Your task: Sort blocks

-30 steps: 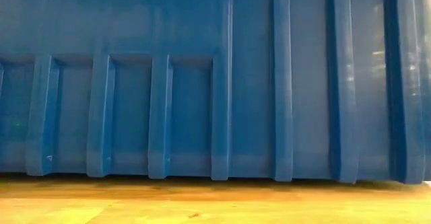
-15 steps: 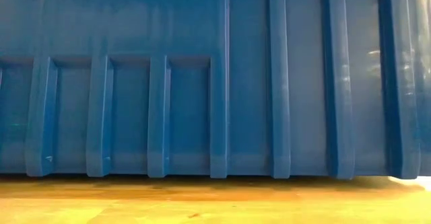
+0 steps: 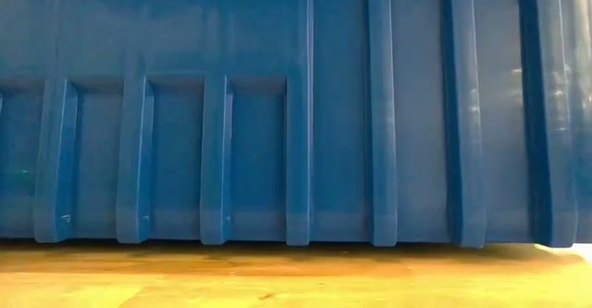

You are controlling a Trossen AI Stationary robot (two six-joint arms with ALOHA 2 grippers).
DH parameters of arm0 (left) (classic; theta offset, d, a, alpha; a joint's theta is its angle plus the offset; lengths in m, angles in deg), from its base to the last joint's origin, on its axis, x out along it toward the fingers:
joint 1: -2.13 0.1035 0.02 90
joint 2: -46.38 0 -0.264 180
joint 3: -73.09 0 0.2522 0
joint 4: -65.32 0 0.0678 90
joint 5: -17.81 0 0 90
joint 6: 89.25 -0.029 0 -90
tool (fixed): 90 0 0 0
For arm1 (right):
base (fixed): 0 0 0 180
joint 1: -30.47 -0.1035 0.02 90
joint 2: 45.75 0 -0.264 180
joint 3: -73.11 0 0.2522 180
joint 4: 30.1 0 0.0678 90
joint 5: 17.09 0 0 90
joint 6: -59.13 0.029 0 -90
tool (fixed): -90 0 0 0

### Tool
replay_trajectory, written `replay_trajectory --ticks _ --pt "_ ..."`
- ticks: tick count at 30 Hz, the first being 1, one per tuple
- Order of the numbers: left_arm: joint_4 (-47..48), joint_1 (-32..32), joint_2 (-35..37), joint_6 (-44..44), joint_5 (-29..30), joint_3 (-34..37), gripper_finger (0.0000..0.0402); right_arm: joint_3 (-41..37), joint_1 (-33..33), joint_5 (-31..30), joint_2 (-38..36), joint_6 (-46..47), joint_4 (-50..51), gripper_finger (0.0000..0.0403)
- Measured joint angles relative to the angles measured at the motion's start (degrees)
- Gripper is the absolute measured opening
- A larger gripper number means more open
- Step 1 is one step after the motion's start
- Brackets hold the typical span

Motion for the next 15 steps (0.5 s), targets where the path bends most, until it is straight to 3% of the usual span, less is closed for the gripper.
replay_trajectory --ticks 3,15 --pt "0.91 -0.99 0.54 2.31 -3.97 -2.82 0.0001 0.06 0.28 -0.42 -0.23 -0.17 0.73 0.0" --pt "3.36 -0.15 -0.56 2.76 -6.53 -6.38 0.0001 0.17 0.59 -0.85 -0.19 -0.61 0.22 0.0"
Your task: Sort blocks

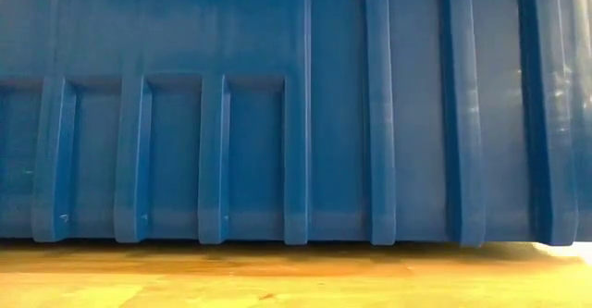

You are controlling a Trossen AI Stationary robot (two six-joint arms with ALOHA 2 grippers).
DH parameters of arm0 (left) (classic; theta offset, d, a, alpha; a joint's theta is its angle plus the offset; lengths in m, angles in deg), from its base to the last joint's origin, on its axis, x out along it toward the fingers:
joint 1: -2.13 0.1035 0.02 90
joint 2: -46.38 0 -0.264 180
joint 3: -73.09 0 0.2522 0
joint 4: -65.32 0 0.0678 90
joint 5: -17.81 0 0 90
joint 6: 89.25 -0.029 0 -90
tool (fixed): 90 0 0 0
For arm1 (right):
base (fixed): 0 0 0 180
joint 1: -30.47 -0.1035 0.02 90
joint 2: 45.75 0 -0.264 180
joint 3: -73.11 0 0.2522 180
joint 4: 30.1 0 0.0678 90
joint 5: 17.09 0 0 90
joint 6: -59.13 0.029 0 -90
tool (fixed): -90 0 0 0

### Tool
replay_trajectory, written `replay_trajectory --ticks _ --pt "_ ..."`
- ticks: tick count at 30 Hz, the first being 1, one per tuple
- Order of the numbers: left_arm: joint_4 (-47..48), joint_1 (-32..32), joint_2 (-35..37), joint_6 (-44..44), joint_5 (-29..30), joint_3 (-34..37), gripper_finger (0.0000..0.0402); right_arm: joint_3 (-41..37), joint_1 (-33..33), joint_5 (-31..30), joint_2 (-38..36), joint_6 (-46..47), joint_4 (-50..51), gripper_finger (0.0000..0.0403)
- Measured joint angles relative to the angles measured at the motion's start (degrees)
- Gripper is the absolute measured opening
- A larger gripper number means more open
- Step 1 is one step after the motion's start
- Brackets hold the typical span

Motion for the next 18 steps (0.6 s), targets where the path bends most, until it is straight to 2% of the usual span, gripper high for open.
replay_trajectory --ticks 13,18 --pt "1.17 0.28 -1.95 0.09 1.61 0.04 0.0001 -0.04 0.24 -0.38 0.11 -0.96 0.2 0.0" --pt "-0.35 -0.35 -1.38 3.11 -2.39 0.07 0.0 -0.04 1.07 -0.36 0.04 -1.05 0.86 0.0"
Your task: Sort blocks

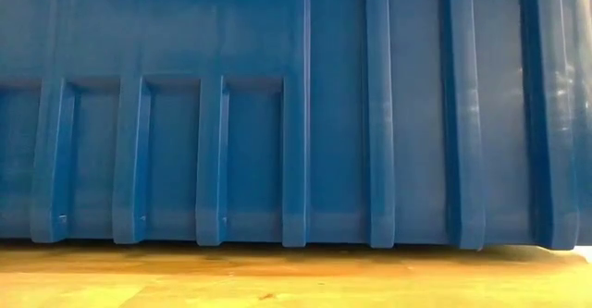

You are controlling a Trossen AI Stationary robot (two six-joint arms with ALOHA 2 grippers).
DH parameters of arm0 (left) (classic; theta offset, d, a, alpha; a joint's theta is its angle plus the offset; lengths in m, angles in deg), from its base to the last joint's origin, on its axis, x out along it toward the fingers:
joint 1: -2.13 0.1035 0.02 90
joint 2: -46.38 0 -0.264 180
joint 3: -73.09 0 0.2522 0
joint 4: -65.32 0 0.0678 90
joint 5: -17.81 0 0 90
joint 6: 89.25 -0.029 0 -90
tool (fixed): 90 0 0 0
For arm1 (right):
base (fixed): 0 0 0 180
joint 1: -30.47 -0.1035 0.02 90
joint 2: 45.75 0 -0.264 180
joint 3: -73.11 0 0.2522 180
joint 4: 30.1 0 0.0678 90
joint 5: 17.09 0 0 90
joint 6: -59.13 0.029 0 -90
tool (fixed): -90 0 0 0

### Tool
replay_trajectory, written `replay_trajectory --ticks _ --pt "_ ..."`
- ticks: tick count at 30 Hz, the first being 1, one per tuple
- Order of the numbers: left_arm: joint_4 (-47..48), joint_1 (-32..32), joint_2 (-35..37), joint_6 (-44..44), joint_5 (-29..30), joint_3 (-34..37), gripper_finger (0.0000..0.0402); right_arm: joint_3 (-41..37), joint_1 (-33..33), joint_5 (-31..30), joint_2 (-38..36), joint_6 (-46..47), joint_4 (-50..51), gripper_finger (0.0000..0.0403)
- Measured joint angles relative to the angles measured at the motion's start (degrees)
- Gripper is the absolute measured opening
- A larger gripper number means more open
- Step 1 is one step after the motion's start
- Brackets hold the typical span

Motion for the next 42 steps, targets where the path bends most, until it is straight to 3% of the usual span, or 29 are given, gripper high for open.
replay_trajectory --ticks 7,16,31,42 --pt "-1.62 -0.03 -0.66 1.08 -2.81 0.02 0.0 -0.02 0.86 -0.69 0.0 -0.02 0.81 0.0" --pt "-2.09 1.63 -0.83 -4.43 2.26 0.02 0.0 -0.02 0.75 -0.07 0.07 -0.45 0.32 0.0" --pt "-3.34 1.96 -0.43 1.41 -2.63 0.07 0.0 -0.03 1.18 -0.49 -0.06 -1.09 0.72 0.0" --pt "-0.92 1.94 -0.43 1.39 -0.45 0.07 0.0 -0.02 1.1 -0.03 0.11 -0.6 0.28 0.0"
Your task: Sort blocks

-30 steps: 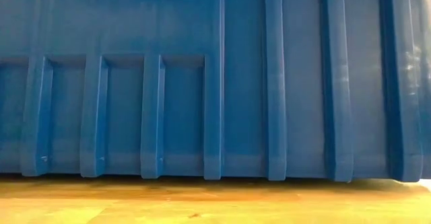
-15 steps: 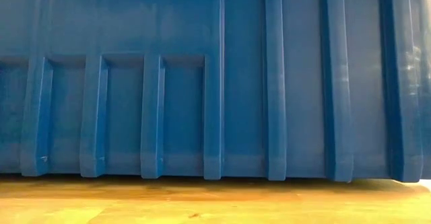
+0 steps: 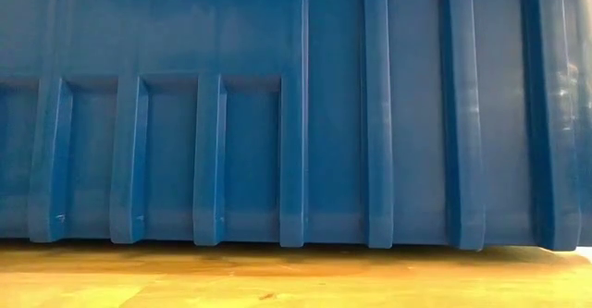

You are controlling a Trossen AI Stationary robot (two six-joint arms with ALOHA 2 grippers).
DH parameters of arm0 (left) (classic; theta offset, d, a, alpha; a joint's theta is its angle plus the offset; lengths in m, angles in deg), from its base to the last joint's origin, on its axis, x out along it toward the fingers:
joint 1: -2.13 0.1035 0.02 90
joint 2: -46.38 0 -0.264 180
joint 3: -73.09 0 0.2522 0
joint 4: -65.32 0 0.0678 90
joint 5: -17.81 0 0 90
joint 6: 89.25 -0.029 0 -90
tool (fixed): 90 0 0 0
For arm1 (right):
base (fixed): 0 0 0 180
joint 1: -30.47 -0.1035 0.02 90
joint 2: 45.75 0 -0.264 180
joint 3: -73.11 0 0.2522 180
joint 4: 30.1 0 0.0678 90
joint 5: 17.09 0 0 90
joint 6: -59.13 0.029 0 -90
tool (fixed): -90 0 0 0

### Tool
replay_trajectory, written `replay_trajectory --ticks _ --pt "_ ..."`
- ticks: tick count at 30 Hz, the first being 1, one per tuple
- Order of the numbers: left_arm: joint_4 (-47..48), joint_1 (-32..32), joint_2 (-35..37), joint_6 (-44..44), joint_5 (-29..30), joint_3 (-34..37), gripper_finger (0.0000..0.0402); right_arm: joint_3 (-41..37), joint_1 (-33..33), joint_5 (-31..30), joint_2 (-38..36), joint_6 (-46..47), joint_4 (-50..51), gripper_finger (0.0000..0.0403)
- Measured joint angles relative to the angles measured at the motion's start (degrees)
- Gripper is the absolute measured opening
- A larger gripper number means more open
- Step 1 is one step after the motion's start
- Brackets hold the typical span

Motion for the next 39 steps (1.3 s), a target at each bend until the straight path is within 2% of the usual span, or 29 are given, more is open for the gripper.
replay_trajectory --ticks 10,15,22,28,39 --pt "-0.58 1.09 -0.02 -1.44 0.07 0.0 0.0 0.0 -0.04 0.02 0.0 0.17 0.1 0.0" --pt "-1.69 0.19 -0.02 -0.16 -1.94 0.0 0.0 0.0 0.05 -0.25 -0.1 -0.07 0.53 0.0" --pt "-0.92 0.09 -0.02 -0.04 -1.62 0.0 0.0 0.0 0.04 -0.22 -0.15 0.1 0.54 0.0" --pt "-0.43 0.31 -0.02 -3.2 1.11 -0.02 0.0 0.0 0.0 0.02 -0.11 0.12 0.47 0.0" --pt "-2.14 1.78 -0.13 -3.02 -0.38 -0.02 0.0 0.0 0.02 -0.01 -0.12 0.17 0.38 0.0"
